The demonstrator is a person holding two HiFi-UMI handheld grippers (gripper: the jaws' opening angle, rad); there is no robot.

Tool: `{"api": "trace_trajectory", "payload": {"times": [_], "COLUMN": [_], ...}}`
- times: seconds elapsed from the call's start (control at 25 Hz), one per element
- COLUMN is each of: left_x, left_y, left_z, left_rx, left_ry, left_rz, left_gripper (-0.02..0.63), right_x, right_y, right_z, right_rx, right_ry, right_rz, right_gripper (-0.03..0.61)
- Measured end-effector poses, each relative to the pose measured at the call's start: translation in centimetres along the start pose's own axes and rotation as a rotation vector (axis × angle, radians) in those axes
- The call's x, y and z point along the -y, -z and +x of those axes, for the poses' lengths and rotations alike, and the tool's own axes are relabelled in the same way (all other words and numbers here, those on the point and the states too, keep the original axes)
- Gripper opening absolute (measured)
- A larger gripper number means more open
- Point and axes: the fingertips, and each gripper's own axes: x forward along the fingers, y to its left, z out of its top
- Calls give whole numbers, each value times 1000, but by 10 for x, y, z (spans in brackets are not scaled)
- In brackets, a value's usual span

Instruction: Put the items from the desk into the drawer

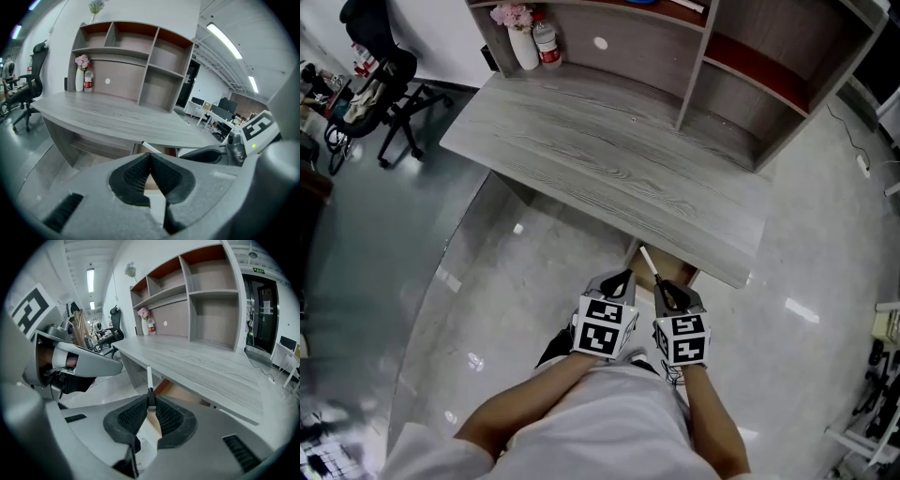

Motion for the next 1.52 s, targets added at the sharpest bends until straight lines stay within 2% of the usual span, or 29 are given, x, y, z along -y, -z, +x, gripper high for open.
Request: {"api": "trace_trajectory", "payload": {"times": [0.24,0.56,1.04,1.52], "left_x": [1,-9,-31,-36], "left_y": [19,29,22,15], "left_z": [-7,-6,14,40], "left_rx": [-37,-90,-156,-202], "left_ry": [-7,15,81,151], "left_rz": [13,58,137,204], "left_gripper": [3,3,3,3], "right_x": [-8,-7,-4,0], "right_y": [30,62,77,82], "right_z": [6,32,68,99], "right_rx": [-55,-134,-206,-284], "right_ry": [-18,12,73,91], "right_rz": [33,125,229,232], "right_gripper": [48,48,48,48]}}
